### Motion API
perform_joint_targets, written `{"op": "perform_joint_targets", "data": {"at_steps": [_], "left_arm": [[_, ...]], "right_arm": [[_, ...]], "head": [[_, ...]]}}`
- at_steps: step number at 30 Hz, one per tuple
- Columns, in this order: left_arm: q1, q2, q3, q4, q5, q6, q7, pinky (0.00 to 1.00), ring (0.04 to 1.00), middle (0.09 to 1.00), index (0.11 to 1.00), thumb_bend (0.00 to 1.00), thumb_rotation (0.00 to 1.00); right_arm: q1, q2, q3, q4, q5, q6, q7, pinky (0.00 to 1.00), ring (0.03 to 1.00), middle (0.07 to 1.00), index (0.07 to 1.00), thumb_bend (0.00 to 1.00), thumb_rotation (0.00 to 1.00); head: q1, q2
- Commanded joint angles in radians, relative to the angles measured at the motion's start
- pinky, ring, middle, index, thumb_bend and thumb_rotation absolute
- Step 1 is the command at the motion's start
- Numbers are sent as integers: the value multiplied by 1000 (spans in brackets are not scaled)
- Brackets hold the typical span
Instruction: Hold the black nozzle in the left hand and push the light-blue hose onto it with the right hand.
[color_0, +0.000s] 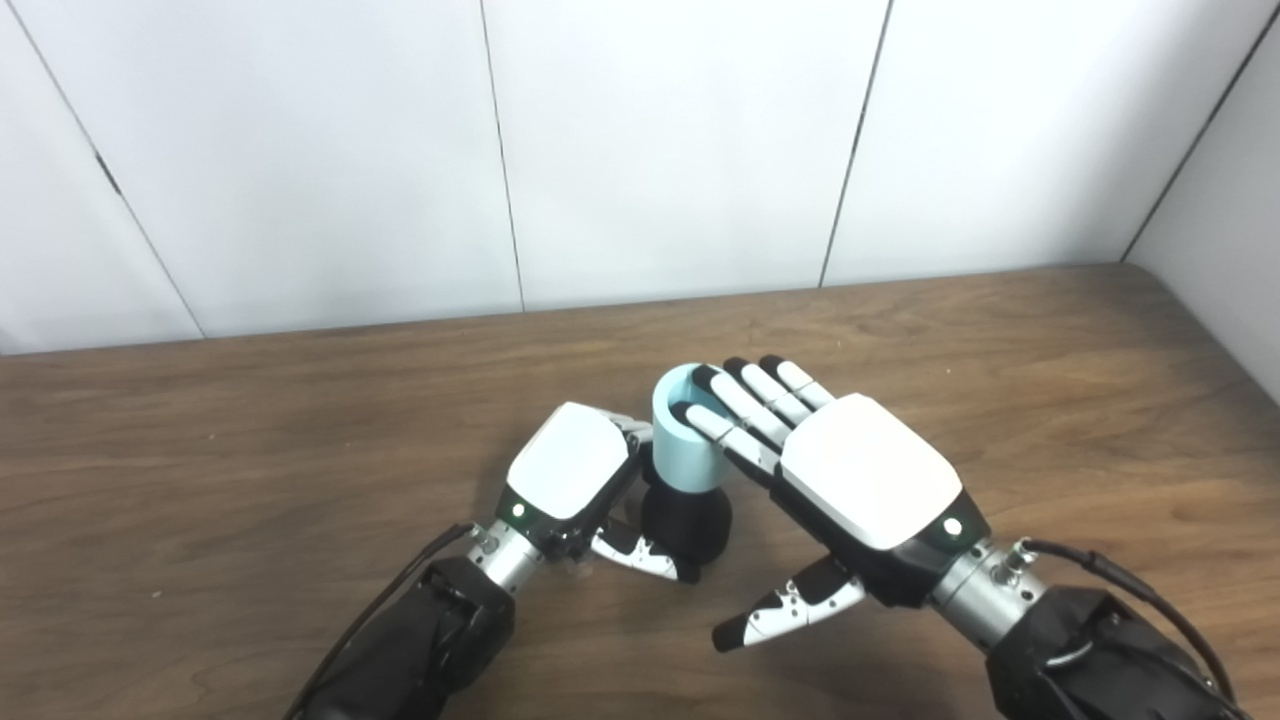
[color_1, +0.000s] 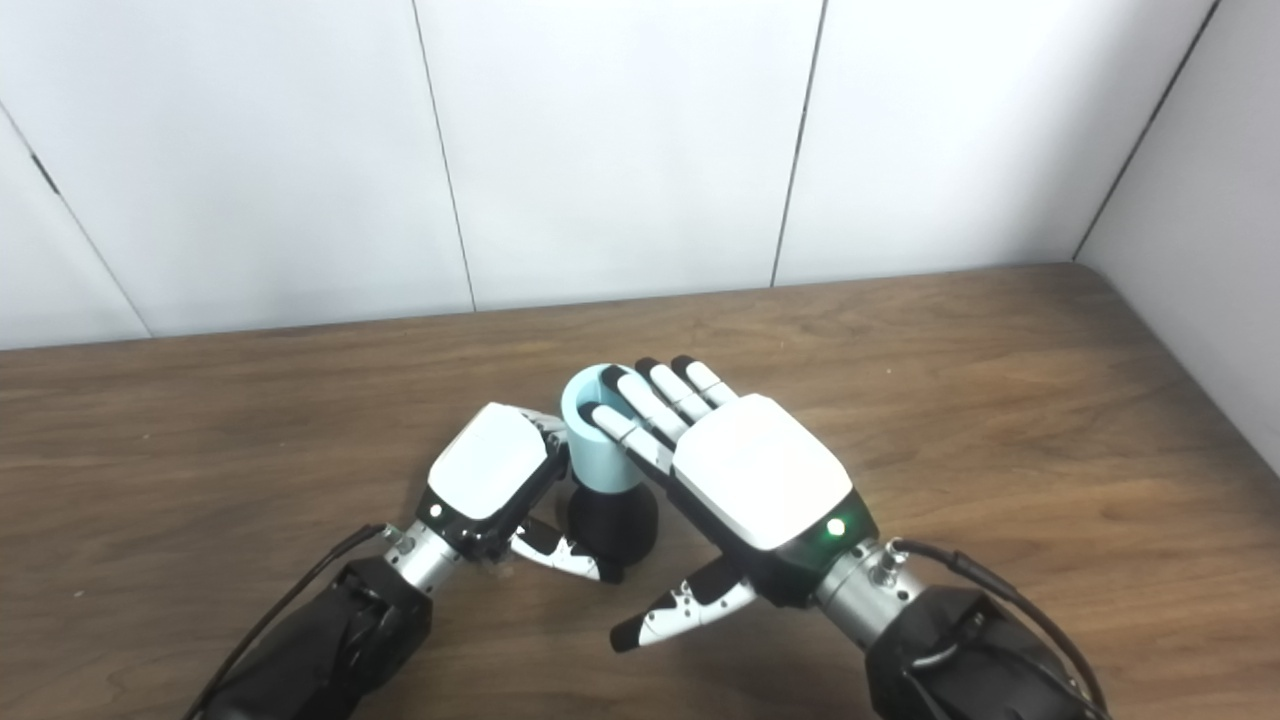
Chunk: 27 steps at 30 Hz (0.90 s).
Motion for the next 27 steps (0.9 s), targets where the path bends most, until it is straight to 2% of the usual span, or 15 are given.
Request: {"op": "perform_joint_targets", "data": {"at_steps": [1, 9, 13, 20, 27], "left_arm": [[251, -14, -97, 140, 23, 15, -22, 336, 375, 425, 531, 515, 0], [253, -16, -96, 143, 23, 13, -12, 326, 361, 420, 530, 514, 0], [250, -19, -98, 147, 28, 17, -7, 308, 349, 415, 529, 514, 0], [255, -16, -95, 133, 21, 19, -25, 345, 384, 427, 531, 515, 0], [258, -13, -95, 122, 21, 19, -27, 324, 360, 418, 529, 514, 0]], "right_arm": [[1, -8, 3, -5, 15, 20, 31, 1000, 1000, 977, 929, 850, 770], [9, -11, 19, -6, 36, 47, 54, 1000, 1000, 984, 942, 846, 785], [8, -16, 30, -12, 61, 49, 53, 1000, 1000, 973, 933, 840, 780], [21, -18, 54, -24, 67, 44, 51, 1000, 1000, 966, 905, 853, 776], [33, -19, 78, -22, 60, 38, 57, 1000, 1000, 959, 900, 863, 769]], "head": [[1, 2], [2, 5], [3, 5], [6, 9], [5, 13]]}}
